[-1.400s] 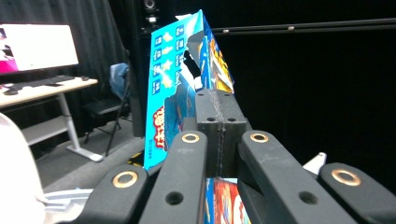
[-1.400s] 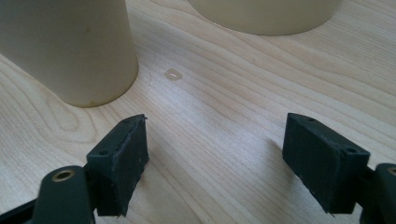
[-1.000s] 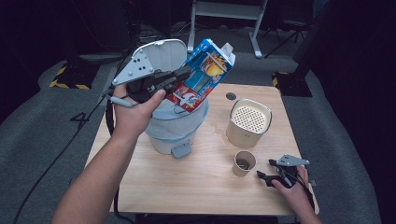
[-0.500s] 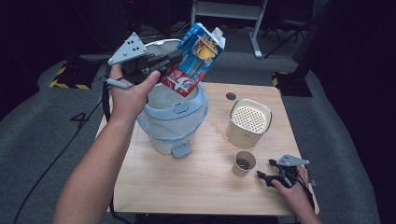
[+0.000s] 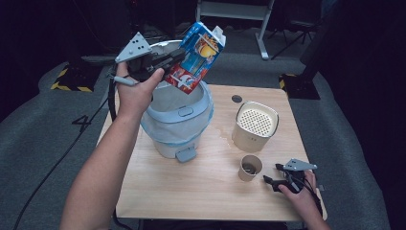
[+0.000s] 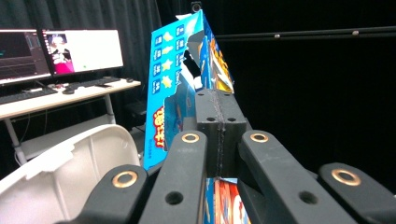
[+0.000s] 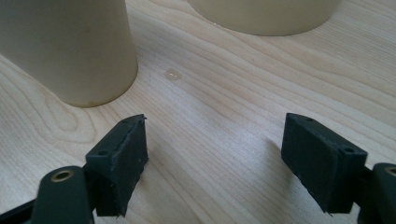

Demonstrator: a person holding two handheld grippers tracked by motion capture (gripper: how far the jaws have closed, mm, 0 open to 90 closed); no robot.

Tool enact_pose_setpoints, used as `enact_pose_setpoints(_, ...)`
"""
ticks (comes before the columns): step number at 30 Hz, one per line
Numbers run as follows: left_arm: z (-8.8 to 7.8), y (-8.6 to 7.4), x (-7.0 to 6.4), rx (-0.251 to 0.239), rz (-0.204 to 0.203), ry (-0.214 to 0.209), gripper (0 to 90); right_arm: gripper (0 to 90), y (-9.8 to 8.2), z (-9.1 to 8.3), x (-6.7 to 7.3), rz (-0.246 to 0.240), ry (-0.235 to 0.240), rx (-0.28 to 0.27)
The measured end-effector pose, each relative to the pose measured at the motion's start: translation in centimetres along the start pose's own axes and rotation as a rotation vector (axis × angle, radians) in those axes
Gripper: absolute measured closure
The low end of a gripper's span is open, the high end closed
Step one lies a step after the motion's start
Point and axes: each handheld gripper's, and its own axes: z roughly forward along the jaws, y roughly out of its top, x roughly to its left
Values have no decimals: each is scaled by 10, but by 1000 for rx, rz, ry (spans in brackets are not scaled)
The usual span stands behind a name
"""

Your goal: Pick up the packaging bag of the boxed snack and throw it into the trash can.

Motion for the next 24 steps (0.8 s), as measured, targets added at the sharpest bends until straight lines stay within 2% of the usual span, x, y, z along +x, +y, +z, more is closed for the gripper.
enact_pose_setpoints(6,-1,-7,3,9,-7,10,900,225,0,0,0,0,0,0)
enact_pose_setpoints(24,3,-13,5,64,14,47,899,225,0,0,0,0,0,0)
